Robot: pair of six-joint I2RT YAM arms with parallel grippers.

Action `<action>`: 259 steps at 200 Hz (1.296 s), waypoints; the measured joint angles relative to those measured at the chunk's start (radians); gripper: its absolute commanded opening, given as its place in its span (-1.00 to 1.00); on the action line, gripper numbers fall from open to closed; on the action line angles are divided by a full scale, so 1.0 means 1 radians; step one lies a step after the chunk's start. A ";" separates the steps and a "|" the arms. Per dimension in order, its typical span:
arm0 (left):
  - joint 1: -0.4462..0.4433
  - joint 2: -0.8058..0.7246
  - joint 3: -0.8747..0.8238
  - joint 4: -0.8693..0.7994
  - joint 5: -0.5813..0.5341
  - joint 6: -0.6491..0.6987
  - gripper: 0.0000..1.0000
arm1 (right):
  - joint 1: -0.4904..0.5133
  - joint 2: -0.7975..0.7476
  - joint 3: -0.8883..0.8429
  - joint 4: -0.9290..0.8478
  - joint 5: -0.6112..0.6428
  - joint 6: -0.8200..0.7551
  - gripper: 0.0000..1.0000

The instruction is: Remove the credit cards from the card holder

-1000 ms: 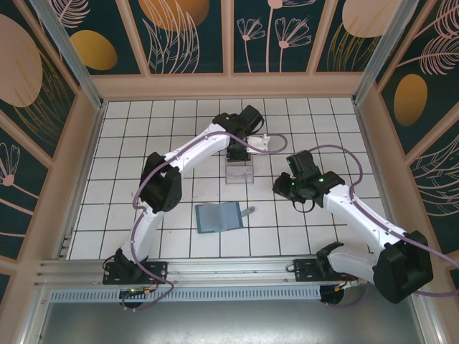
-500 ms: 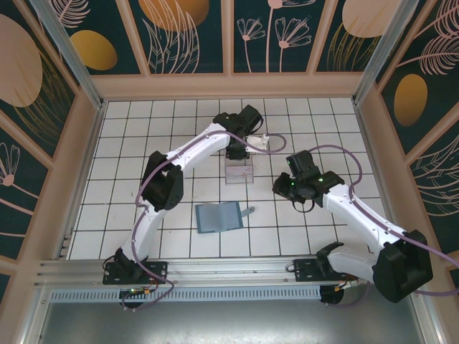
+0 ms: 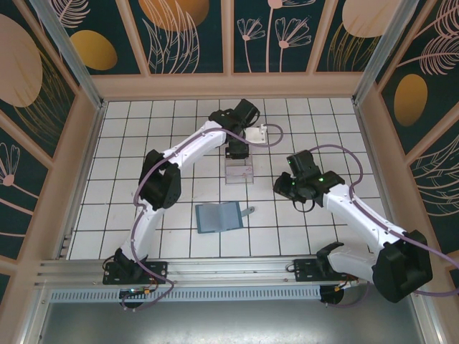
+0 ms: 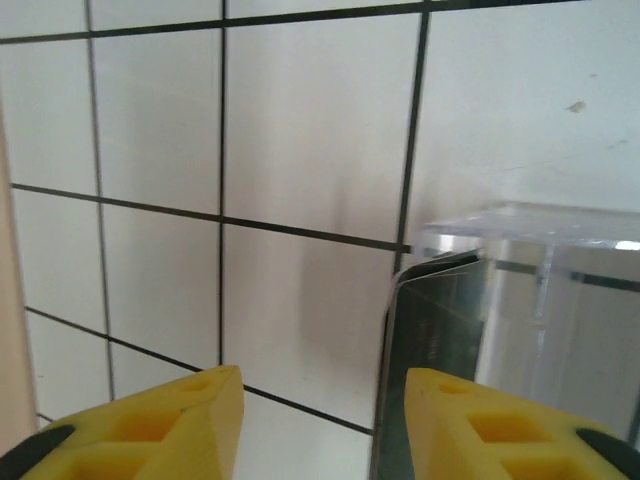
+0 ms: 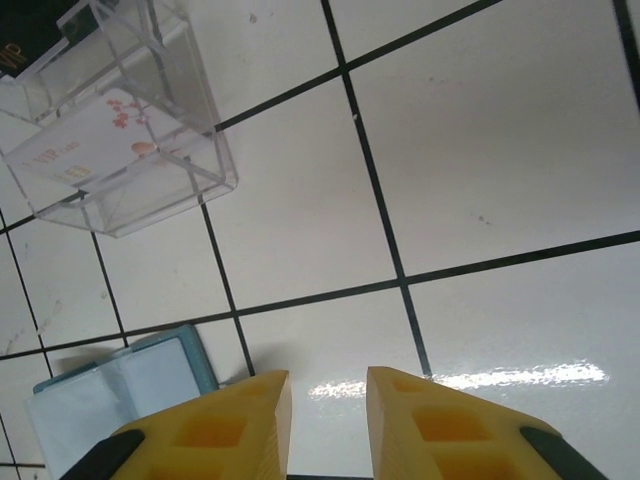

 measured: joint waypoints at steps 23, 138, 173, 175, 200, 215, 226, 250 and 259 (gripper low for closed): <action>0.023 -0.094 -0.139 0.109 -0.018 -0.058 0.71 | -0.026 0.000 0.000 0.001 0.045 -0.029 -0.13; 0.272 -0.777 -1.150 0.759 -0.235 -0.570 0.97 | -0.270 0.219 -0.002 0.319 0.319 -0.340 0.97; 0.406 -0.883 -1.413 0.922 -0.325 -0.728 0.97 | -0.324 0.257 -0.119 0.570 0.420 -0.443 0.98; 0.414 -0.888 -1.428 0.930 -0.331 -0.736 0.97 | -0.329 0.257 -0.131 0.590 0.426 -0.449 0.98; 0.474 -0.929 -1.608 1.109 -0.371 -0.807 0.97 | -0.366 0.259 -0.278 0.854 0.460 -0.540 0.98; 0.498 -0.933 -1.694 1.233 -0.377 -0.835 0.97 | -0.376 0.262 -0.357 0.999 0.466 -0.584 0.98; 0.517 -0.933 -1.749 1.329 -0.373 -0.851 0.97 | -0.382 0.263 -0.403 1.109 0.464 -0.614 0.98; 0.557 -0.934 -1.833 1.524 -0.353 -0.870 0.97 | -0.399 0.263 -0.473 1.345 0.425 -0.658 0.98; 0.570 -0.933 -1.849 1.594 -0.340 -0.872 0.97 | -0.410 0.267 -0.489 1.421 0.402 -0.668 0.98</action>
